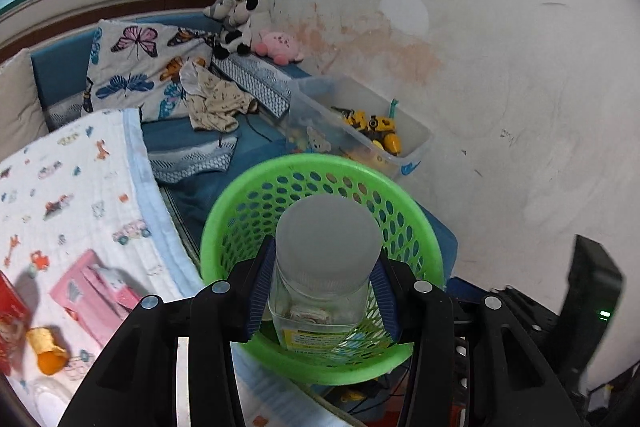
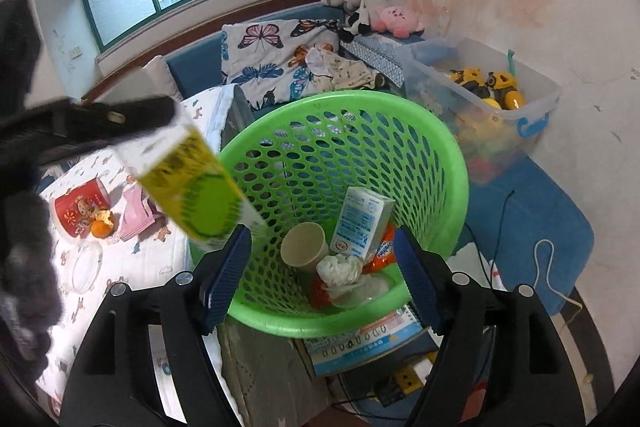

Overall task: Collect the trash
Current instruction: 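Lower the water bottle into the basket and open the left gripper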

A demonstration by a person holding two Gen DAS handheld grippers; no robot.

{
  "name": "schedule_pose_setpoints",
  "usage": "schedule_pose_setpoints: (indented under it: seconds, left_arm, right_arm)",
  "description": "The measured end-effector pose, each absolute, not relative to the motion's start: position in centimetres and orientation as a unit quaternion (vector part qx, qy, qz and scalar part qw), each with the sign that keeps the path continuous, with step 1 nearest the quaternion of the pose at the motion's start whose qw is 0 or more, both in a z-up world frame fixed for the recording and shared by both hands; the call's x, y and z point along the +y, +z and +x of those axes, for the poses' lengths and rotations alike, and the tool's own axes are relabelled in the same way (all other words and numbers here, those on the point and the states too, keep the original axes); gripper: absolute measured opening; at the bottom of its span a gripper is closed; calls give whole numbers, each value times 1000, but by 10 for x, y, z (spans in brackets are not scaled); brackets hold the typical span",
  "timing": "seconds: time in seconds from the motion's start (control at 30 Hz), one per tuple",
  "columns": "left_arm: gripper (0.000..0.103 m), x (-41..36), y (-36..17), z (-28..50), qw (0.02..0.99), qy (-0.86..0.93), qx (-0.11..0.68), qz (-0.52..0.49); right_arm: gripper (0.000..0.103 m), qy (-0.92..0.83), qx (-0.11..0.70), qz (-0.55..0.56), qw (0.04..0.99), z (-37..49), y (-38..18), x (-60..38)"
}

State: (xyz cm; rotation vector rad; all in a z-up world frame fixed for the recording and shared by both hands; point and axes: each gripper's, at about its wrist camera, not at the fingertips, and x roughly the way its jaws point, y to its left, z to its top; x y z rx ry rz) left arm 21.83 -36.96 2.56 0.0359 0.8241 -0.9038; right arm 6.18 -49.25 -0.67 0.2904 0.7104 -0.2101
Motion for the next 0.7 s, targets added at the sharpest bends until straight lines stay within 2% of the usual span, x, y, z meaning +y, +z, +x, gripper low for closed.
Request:
schedule_pose_setpoints:
  seconds: [0.33,0.7]
  left_arm:
    - [45,-385,-8,223,799,-430,419,18]
    - [45,-364,7,214,797,-444,408,7]
  right_arm:
    - [74,-99,344,149,922,53,-7,-488]
    - [74,-93,338,150,924,49,-4,-481]
